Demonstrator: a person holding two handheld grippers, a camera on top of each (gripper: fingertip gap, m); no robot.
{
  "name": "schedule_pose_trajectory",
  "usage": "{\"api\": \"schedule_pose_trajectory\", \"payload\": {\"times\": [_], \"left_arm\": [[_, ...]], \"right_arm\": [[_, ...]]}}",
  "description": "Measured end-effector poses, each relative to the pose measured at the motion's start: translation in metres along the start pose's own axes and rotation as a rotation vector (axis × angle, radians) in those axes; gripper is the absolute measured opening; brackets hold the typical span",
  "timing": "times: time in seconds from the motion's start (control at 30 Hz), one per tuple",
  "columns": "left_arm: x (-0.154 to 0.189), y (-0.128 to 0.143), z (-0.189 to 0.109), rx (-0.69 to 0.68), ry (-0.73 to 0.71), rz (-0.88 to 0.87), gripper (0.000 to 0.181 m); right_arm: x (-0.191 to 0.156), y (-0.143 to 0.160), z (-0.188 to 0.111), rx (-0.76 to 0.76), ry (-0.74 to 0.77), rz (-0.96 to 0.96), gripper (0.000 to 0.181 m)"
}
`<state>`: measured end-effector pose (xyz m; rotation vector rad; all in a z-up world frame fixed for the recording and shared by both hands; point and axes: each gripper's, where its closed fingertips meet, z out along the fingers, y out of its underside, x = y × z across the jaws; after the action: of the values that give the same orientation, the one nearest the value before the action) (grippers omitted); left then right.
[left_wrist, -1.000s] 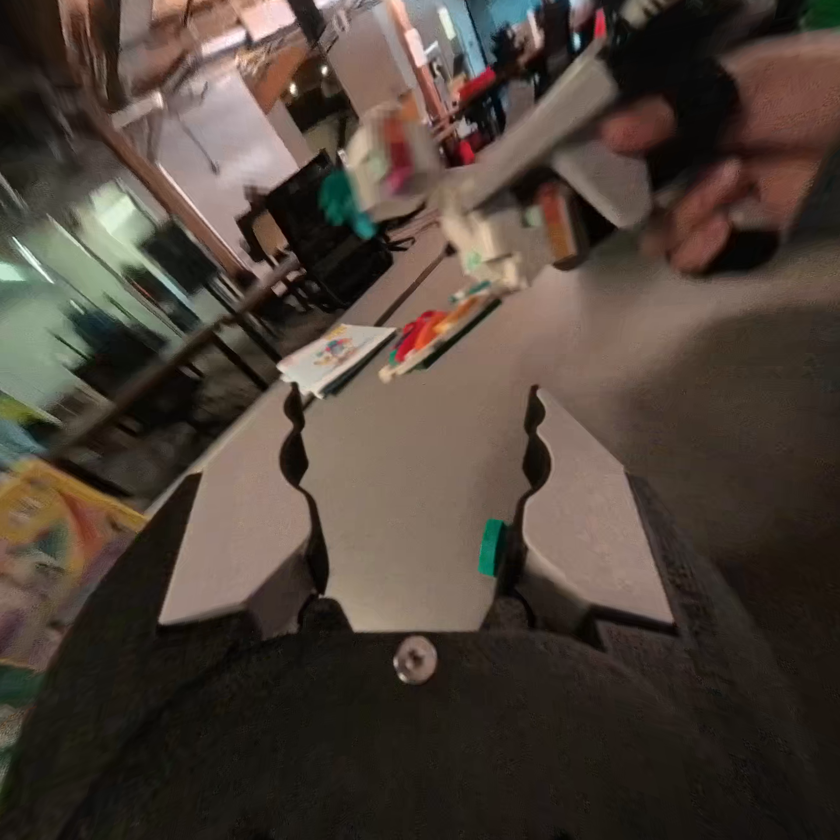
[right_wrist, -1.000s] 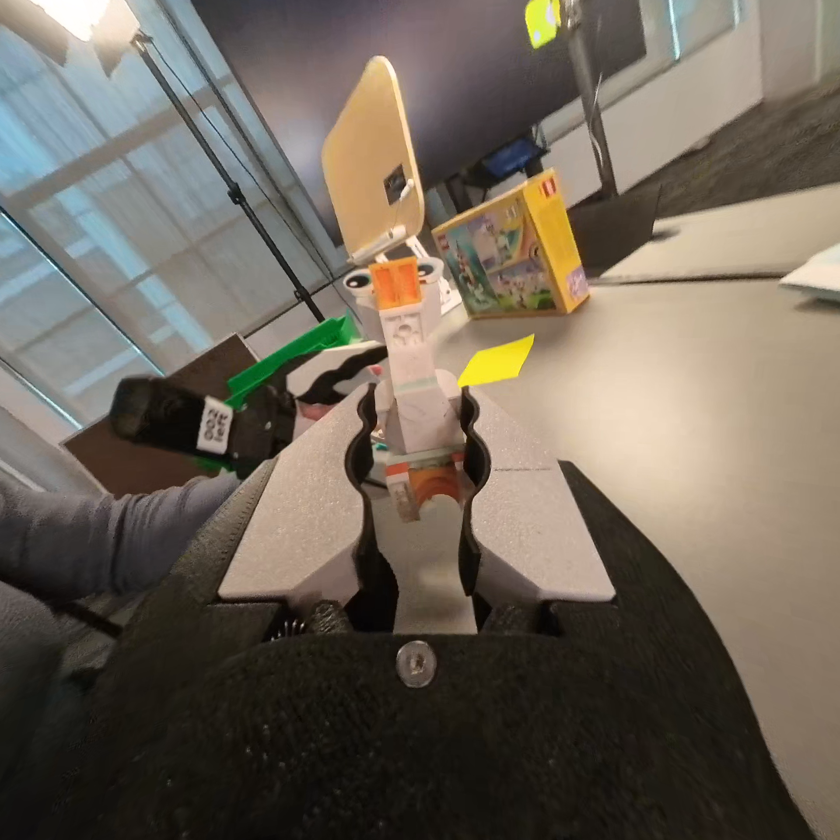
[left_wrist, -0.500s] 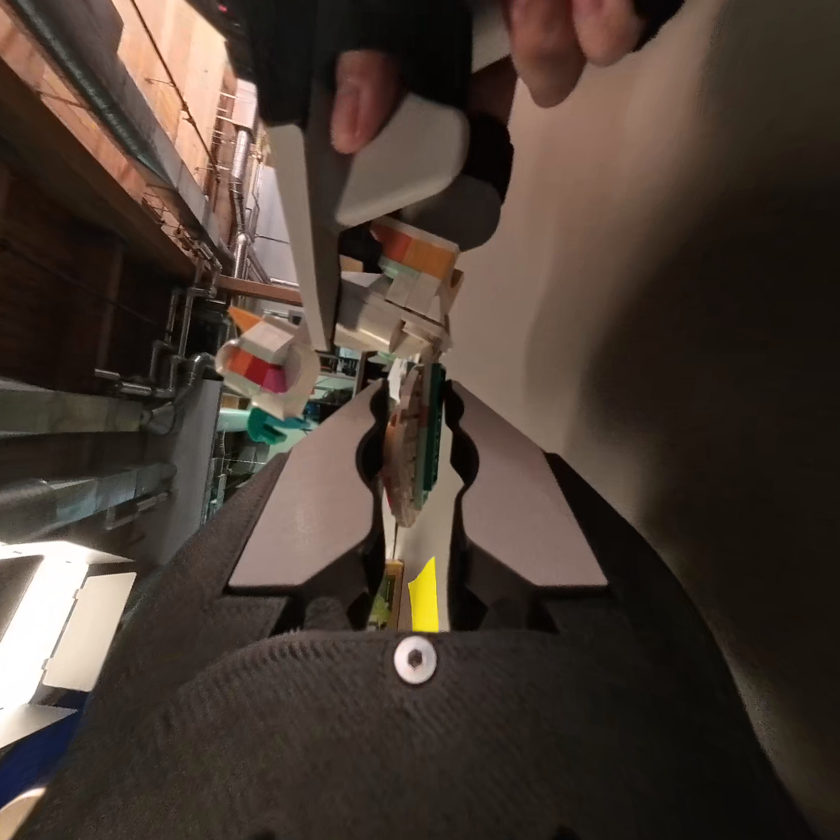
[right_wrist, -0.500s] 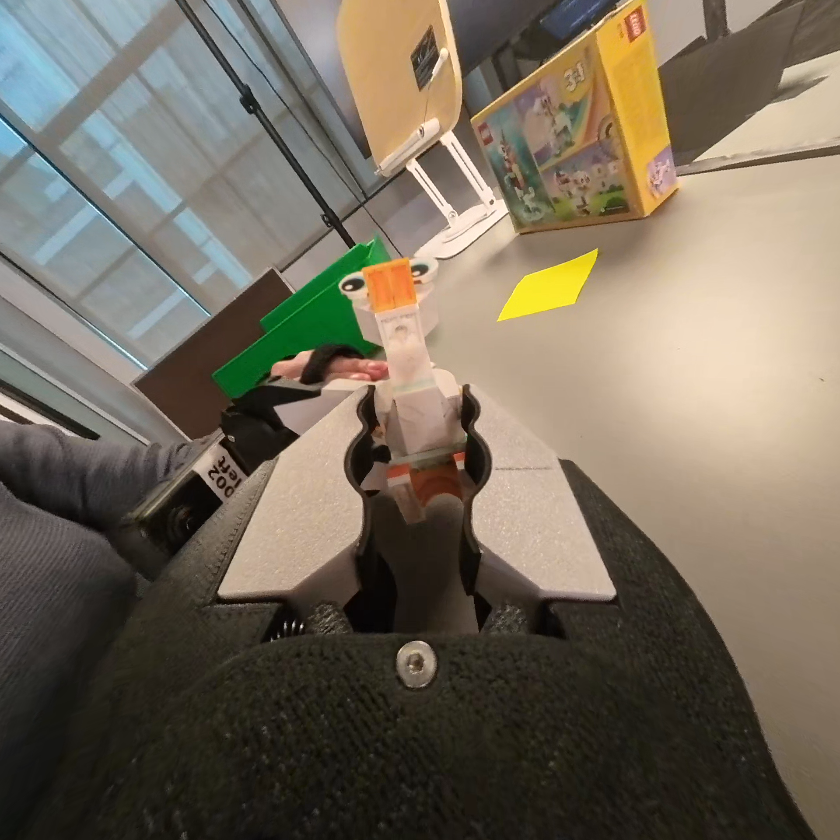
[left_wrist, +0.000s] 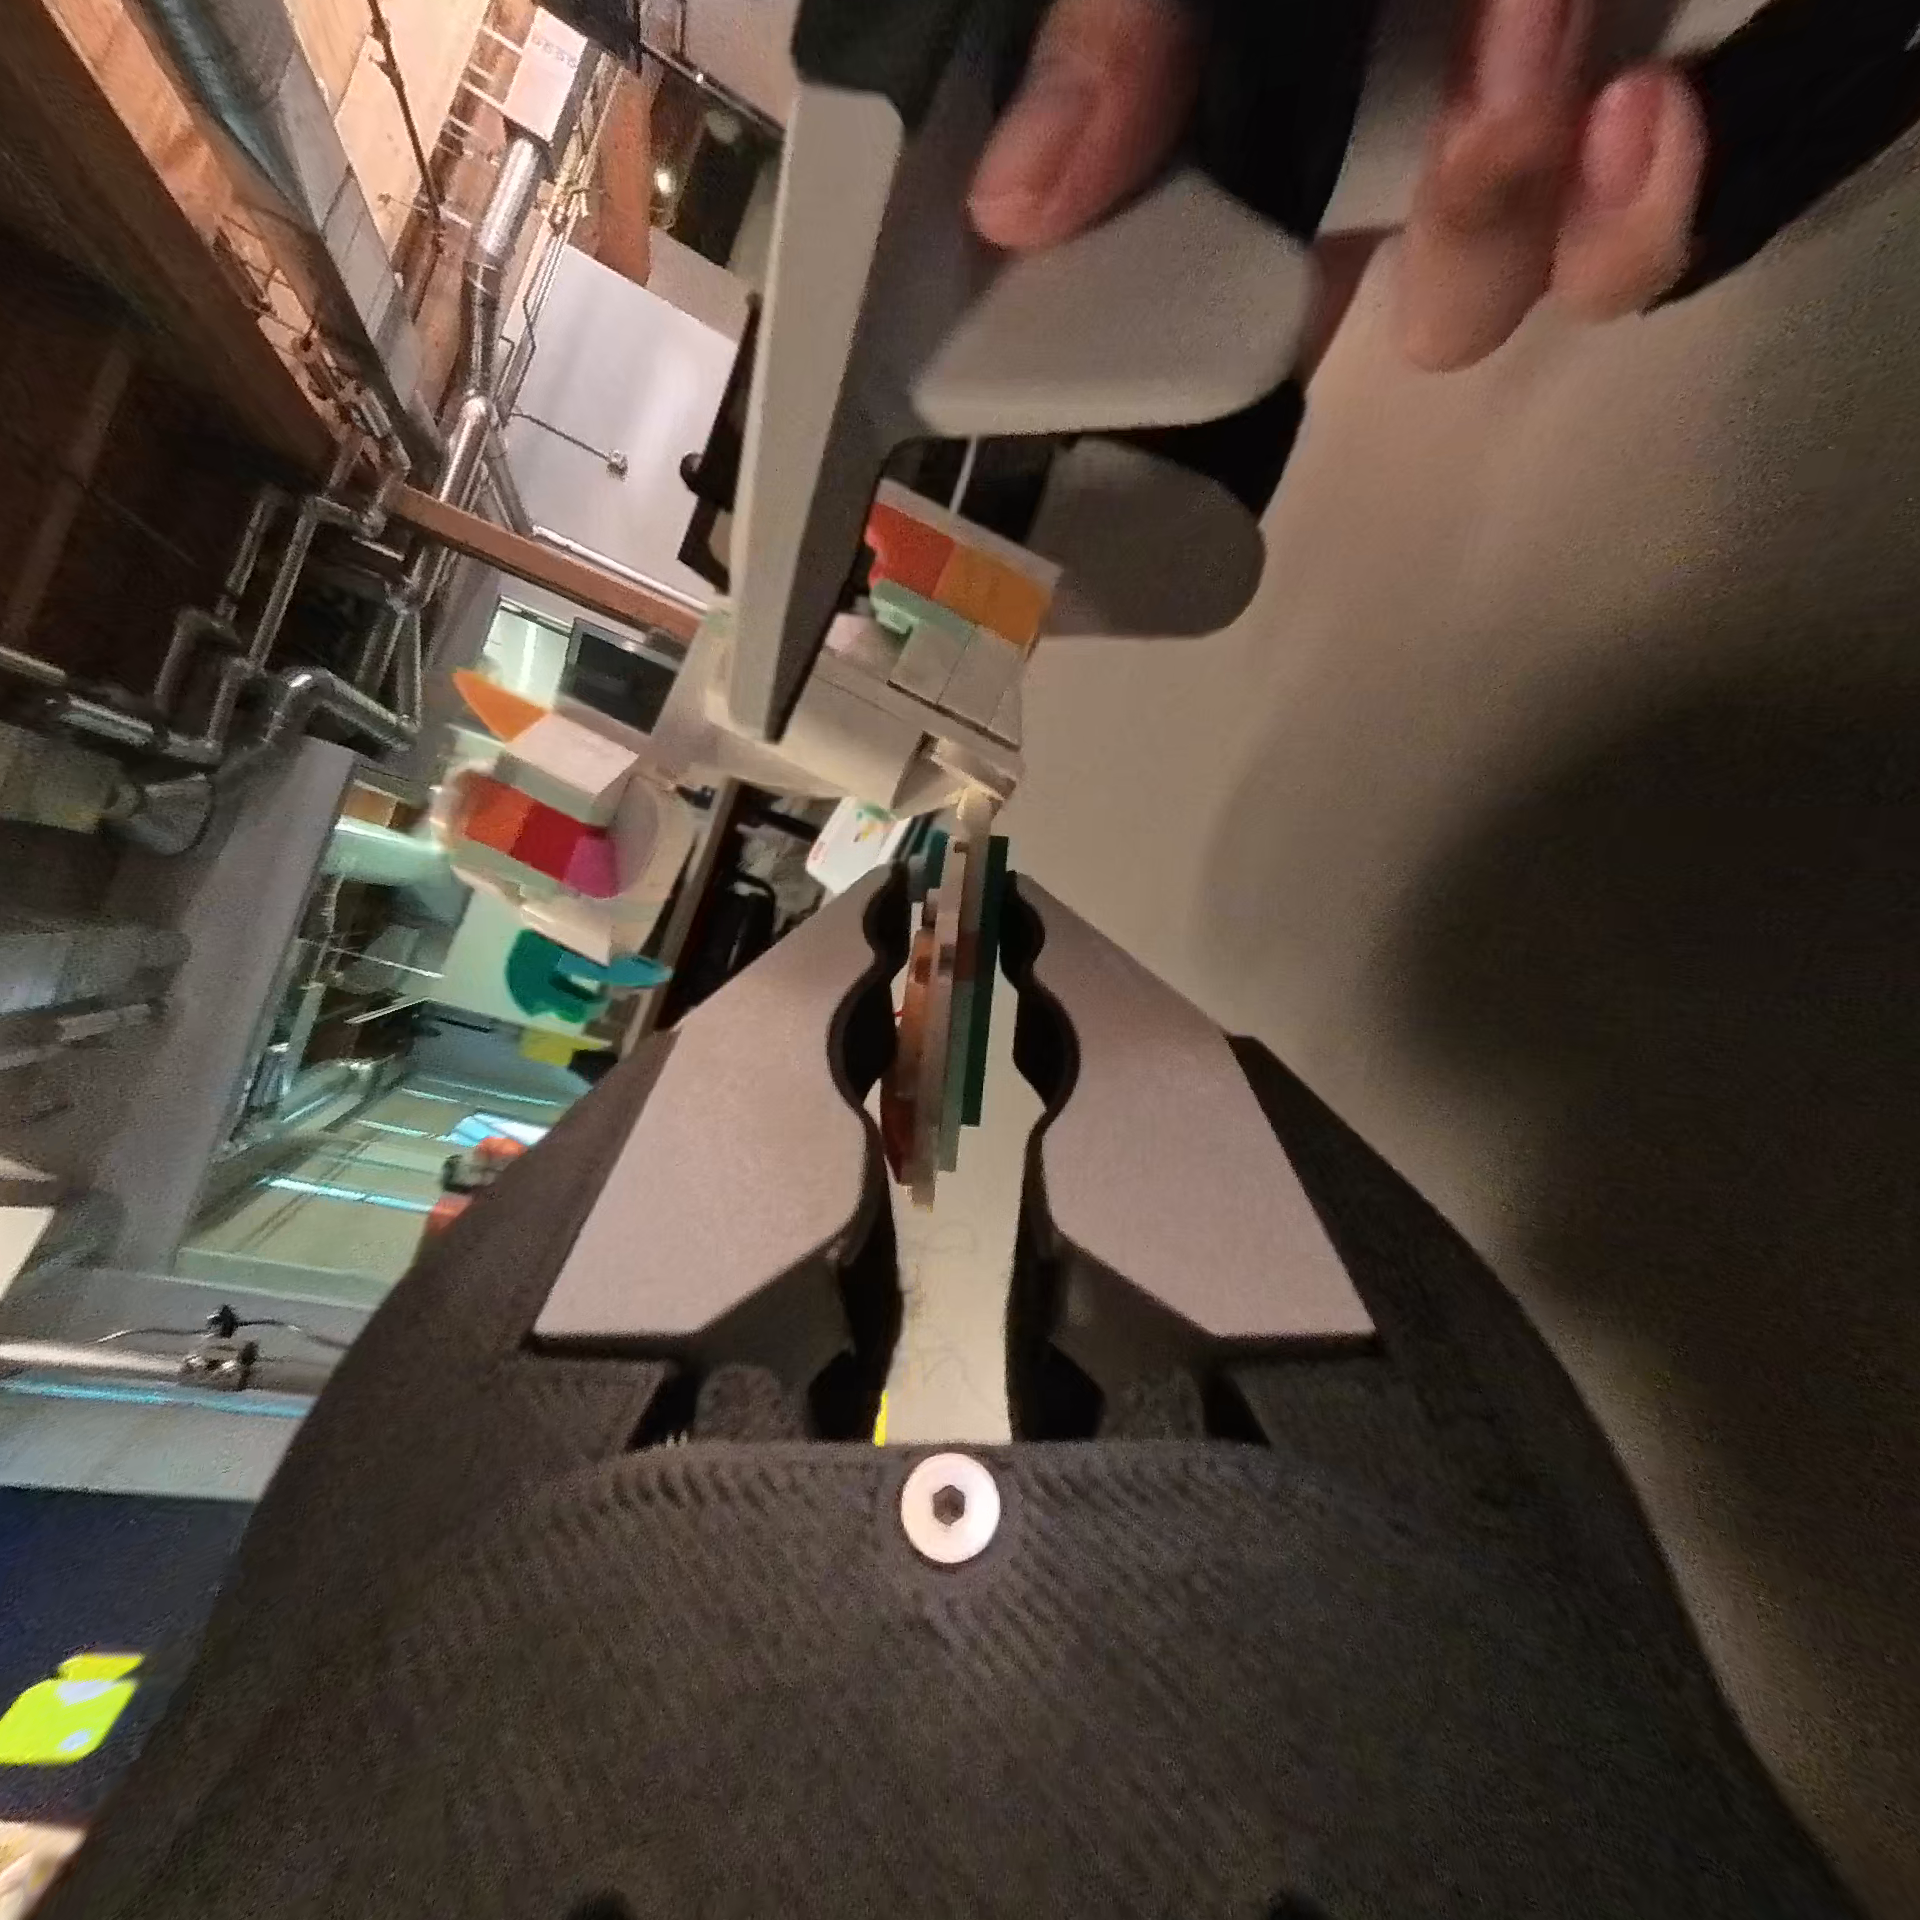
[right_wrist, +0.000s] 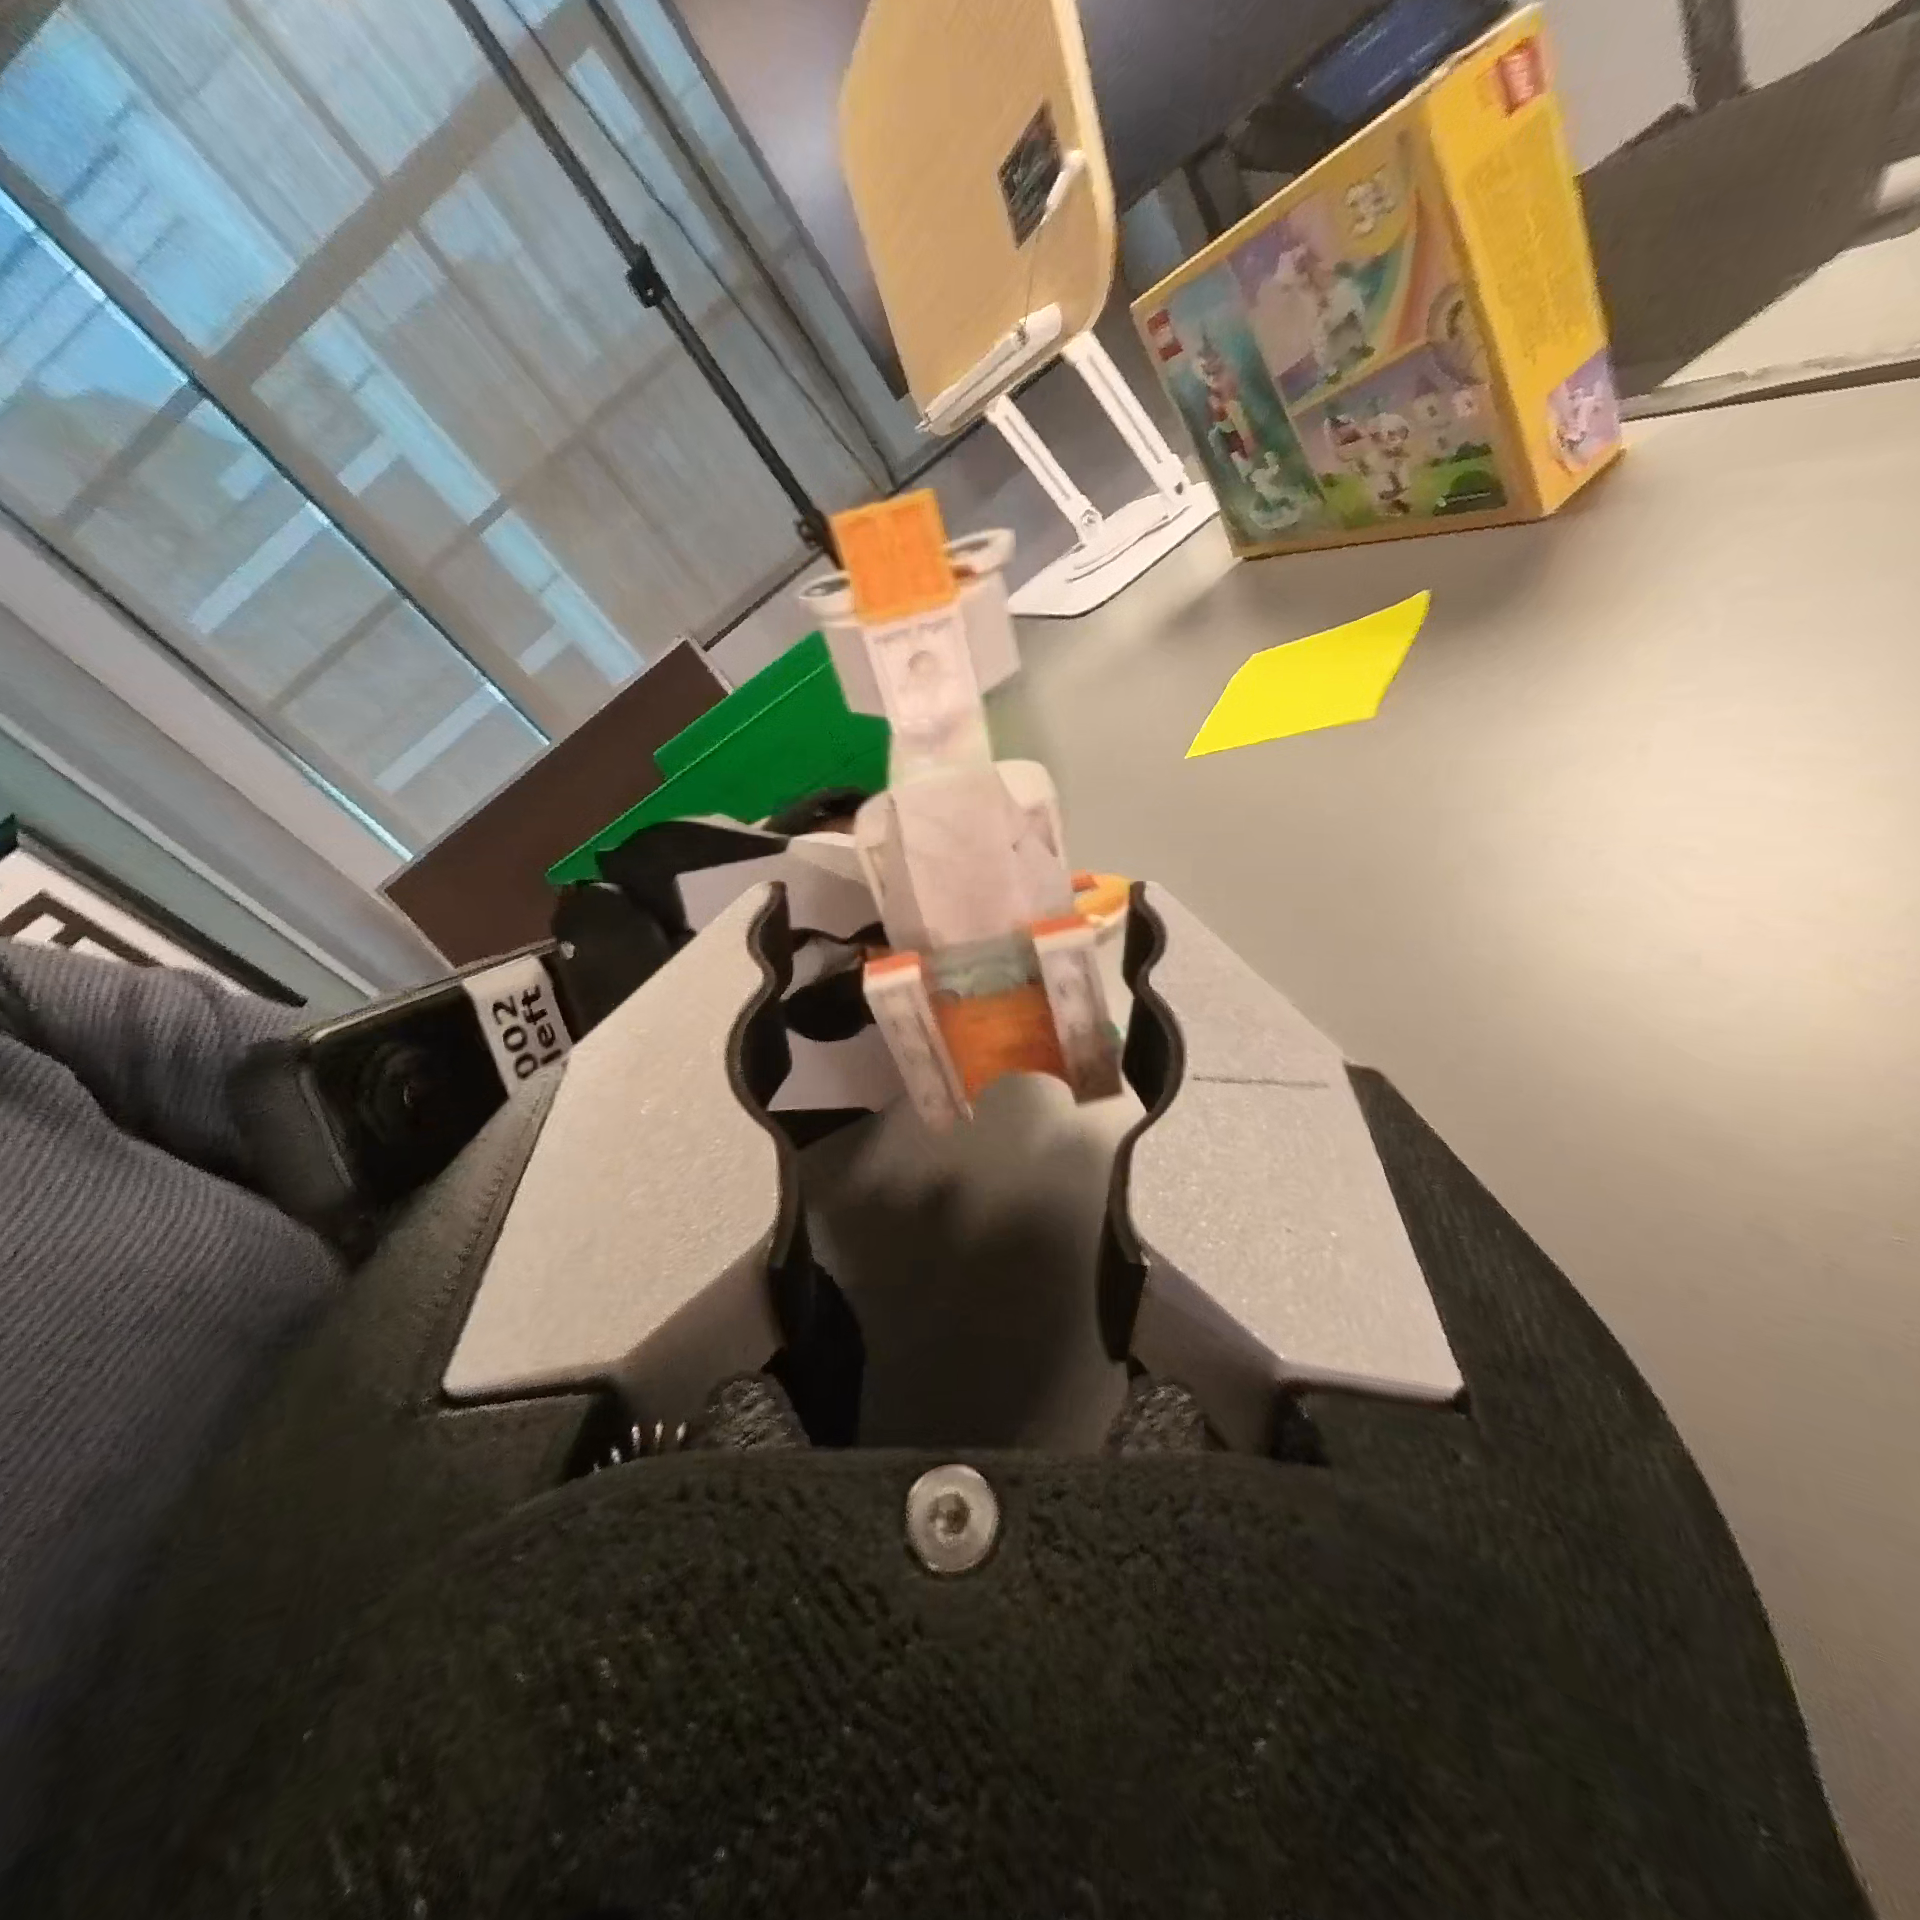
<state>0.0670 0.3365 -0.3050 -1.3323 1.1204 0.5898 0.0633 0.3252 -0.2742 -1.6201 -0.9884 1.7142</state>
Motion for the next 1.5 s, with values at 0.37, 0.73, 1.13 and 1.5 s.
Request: {"api": "schedule_pose_trajectory", "payload": {"times": [0.37,0.73,1.13,1.5], "left_arm": [[-0.01,-0.009,-0.003,0.04,-0.007,-0.084,0.016],[-0.022,-0.012,-0.005,0.051,-0.031,-0.258,0.015],[-0.019,0.001,0.0,0.008,0.024,-0.343,0.015],[-0.032,0.041,-0.002,-0.083,0.075,-0.59,0.015]], "right_arm": [[-0.006,-0.013,0.0,0.075,0.015,-0.085,0.035],[-0.01,-0.027,-0.003,0.218,-0.073,0.11,0.037],[-0.005,-0.024,0.003,0.106,0.239,-0.276,0.034],[0.001,-0.053,-0.042,0.253,0.159,-0.076,0.034]]}}
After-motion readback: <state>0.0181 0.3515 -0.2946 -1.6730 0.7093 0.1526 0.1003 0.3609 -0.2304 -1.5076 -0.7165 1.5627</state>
